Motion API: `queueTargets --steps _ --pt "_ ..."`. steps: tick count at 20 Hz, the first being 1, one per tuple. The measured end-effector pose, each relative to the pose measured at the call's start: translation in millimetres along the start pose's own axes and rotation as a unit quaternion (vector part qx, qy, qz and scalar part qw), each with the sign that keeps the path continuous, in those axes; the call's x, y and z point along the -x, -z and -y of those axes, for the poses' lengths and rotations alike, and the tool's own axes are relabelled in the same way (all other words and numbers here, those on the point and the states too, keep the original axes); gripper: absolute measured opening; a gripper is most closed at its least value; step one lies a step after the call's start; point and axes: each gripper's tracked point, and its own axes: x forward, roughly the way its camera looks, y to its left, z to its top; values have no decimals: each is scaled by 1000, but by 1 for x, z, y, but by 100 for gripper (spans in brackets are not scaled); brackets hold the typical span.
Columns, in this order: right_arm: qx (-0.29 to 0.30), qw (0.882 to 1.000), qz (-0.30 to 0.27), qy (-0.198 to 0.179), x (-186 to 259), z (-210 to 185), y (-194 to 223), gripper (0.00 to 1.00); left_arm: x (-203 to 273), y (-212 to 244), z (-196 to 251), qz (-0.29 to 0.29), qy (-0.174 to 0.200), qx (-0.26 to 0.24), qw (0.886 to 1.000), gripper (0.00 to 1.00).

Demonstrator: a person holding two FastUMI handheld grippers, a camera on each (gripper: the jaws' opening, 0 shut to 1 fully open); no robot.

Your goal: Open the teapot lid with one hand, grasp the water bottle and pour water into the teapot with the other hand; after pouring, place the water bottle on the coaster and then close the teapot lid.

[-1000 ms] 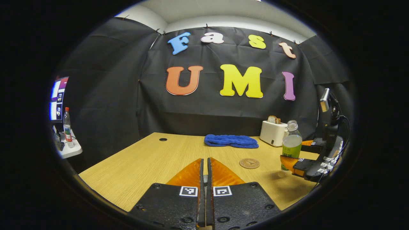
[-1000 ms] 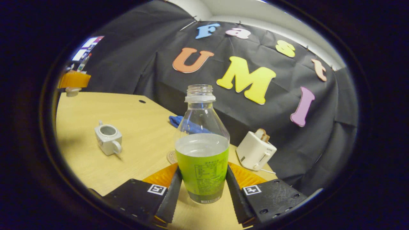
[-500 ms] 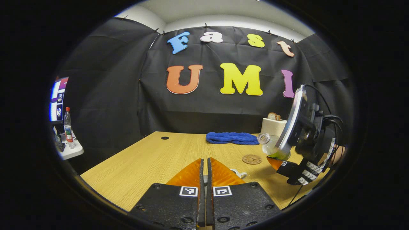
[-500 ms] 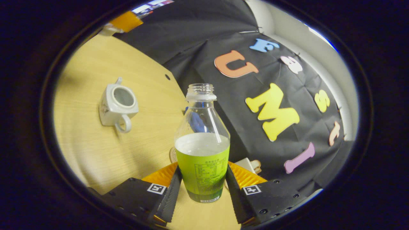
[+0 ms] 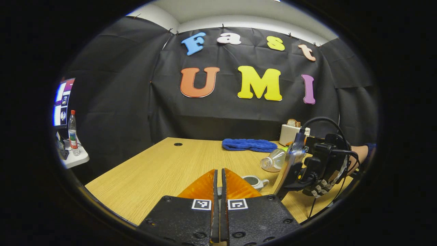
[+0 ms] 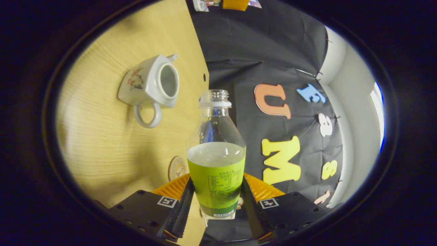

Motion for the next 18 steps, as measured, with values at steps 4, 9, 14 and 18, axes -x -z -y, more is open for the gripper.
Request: queueTargets --steps 4,9,14,18 --pt "80 996 19 28 2 11 -13 72 1 3 2 1 9 1 1000 4" --pt "152 985 34 72 4 29 -21 71 4 4 3 3 18 -2 1000 4" --pt "192 976 39 97 10 45 -28 71 5 7 1 0 18 0 1000 4" --pt "213 971 33 102 6 46 -25 71 9 9 1 -3 20 2 1000 4"
